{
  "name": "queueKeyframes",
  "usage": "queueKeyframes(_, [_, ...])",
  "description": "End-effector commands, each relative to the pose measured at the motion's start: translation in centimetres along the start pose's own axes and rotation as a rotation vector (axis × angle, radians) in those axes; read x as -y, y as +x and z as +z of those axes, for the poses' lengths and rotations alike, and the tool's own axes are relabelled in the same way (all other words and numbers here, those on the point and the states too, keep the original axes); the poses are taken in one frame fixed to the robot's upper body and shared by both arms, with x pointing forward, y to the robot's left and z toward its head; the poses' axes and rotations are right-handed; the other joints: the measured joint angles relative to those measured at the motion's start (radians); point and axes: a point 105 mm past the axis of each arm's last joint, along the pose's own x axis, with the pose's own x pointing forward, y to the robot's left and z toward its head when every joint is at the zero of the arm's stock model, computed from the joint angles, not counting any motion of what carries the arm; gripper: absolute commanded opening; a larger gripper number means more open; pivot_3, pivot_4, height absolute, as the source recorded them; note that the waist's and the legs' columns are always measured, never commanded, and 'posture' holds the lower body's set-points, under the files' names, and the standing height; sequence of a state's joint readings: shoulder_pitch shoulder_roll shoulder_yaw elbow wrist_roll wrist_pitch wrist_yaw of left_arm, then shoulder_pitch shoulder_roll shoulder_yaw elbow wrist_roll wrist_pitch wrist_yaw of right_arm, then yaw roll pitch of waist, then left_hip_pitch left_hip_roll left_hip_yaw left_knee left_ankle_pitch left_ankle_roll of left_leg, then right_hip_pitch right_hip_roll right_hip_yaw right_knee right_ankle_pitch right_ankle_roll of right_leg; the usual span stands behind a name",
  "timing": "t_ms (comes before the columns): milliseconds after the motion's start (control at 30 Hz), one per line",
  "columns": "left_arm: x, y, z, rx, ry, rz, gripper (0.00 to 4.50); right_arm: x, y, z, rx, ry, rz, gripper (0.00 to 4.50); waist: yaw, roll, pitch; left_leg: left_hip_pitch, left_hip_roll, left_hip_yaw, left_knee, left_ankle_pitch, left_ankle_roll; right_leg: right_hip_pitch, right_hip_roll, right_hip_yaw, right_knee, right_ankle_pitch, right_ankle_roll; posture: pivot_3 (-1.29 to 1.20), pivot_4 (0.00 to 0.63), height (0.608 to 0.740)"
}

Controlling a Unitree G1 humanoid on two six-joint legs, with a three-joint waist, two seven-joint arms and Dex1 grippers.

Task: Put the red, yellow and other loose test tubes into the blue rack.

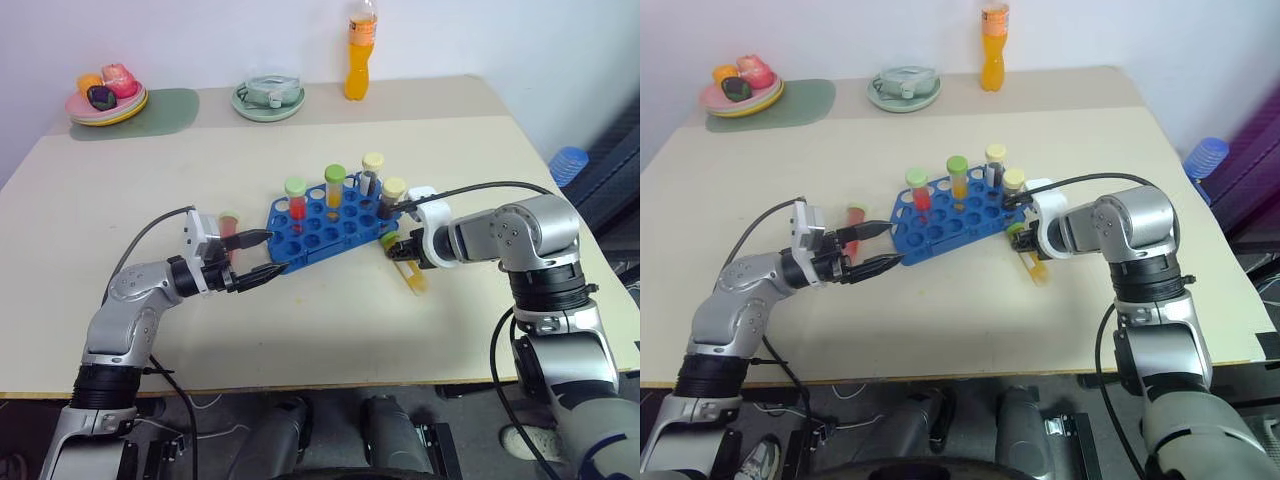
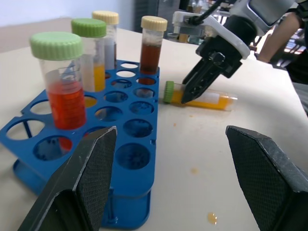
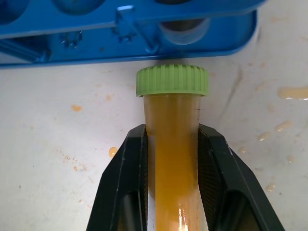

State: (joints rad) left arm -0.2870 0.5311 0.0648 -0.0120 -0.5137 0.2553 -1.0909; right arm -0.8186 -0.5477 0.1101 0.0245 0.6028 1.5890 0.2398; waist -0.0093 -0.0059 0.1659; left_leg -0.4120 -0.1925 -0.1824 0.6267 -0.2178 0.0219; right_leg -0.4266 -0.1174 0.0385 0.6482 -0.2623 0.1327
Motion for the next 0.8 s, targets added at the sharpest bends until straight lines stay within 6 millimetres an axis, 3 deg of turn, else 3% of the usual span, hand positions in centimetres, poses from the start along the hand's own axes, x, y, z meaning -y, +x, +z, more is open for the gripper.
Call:
queueKeyframes(33, [-0.1,-0.3,1.0,0.032,0.034,0.010,3.72,0.6,-0.7,-1.4,-0.006,-0.285,-0.072,0.77,0.010,0.000,0.000,0.000,0.000,0.000,0.000,0.000,0.000,0.000,0.000,0.000,-0.001,0.000,0.000,0.00,0.150,0.740])
queueKeyframes(167, [-0.2,-0.3,1.0,0.032,0.033,0.013,3.72,0.5,-2.2,-3.3,-0.015,-0.657,-0.035,0.77,0.026,0.000,0.000,0.000,-0.001,0.001,0.003,-0.002,0.002,0.000,-0.001,-0.003,-0.004,0.000,0.001,0.00,0.150,0.740])
queueKeyframes(333, [-0.6,-0.3,0.9,0.026,0.043,0.023,3.72,-2.8,-4.4,-3.6,0.095,-0.737,0.221,0.77,0.015,0.000,0.000,0.000,-0.001,0.002,0.003,-0.003,0.005,0.004,-0.001,-0.002,-0.008,0.002,0.006,0.00,0.150,0.740])
queueKeyframes(433, [-0.9,-0.4,0.9,0.021,0.041,0.026,3.72,-6.7,-5.6,-0.6,0.426,-0.637,0.470,0.77,0.008,0.000,0.001,0.000,0.001,0.004,0.002,-0.003,0.005,0.002,0.000,0.000,-0.006,0.002,0.006,0.00,0.150,0.740])
queueKeyframes(500, [-1.0,-0.5,0.9,0.020,0.042,0.029,3.72,-7.6,-5.9,1.2,0.573,-0.595,0.497,0.77,0.005,-0.007,0.001,0.000,0.001,0.006,0.002,-0.003,0.005,0.001,-0.001,0.001,-0.004,0.002,0.006,0.00,0.150,0.740])
queueKeyframes(633, [-1.2,-0.8,1.0,0.022,0.049,0.032,3.72,-8.5,-5.8,5.7,0.947,-0.596,0.352,0.77,0.005,-0.007,0.001,0.001,0.003,0.007,0.002,-0.003,0.004,0.001,0.001,0.002,-0.004,0.003,0.004,0.00,0.150,0.740])
queueKeyframes(800, [-1.1,-0.6,1.7,0.032,0.052,0.041,3.72,-8.7,-3.8,8.5,1.179,-0.556,0.187,0.77,-0.001,-0.007,0.001,0.002,0.003,0.008,0.001,0.000,-0.001,0.000,0.002,0.002,-0.002,0.003,0.004,0.00,0.150,0.740])
